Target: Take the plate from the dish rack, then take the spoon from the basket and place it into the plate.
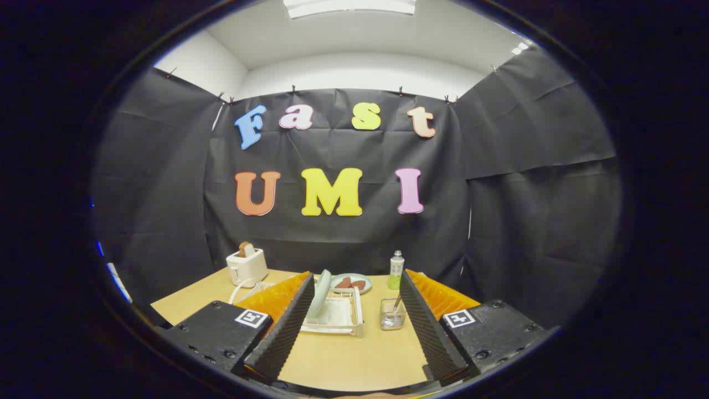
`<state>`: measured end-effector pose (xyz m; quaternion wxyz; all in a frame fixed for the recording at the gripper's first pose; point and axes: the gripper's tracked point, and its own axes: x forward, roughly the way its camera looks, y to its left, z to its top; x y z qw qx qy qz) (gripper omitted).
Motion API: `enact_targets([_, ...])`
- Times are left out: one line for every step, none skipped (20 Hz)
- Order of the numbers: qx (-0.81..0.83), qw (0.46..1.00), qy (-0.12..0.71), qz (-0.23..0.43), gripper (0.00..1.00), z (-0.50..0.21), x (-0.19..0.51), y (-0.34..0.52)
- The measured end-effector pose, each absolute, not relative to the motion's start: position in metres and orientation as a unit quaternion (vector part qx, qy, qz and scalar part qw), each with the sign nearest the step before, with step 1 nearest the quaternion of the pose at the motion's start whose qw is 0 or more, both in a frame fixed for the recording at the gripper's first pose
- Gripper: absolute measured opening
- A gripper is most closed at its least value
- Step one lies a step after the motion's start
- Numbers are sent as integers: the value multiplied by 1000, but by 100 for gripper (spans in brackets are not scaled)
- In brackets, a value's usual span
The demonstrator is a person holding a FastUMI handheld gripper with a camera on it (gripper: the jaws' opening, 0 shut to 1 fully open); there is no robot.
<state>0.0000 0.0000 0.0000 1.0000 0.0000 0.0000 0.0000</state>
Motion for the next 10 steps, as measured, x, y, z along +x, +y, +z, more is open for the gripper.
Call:
enact_targets([1, 1000, 0, -1, 99, -1, 1, 0])
enact_targets([0, 1000, 2, -2, 99, -1, 1, 0])
enact_targets([0, 1000, 2, -2, 99, -2, 1, 0])
enact_targets([-1, 1000, 3, -2, 99, -2, 1, 0])
enact_targets([-2, 1000, 4, -2, 99, -4, 2, 0])
enact_targets([-3, 1000, 5, 1, 99, -4, 2, 1])
enact_targets([-3, 1000, 7, 2, 99, -6, 2, 1])
enact_targets([-3, 1000, 6, 4, 99, -6, 2, 1])
enact_targets([-3, 1000, 7, 7, 99, -7, 2, 1])
enact_targets([-1, 1000, 10, 9, 99, -7, 2, 2])
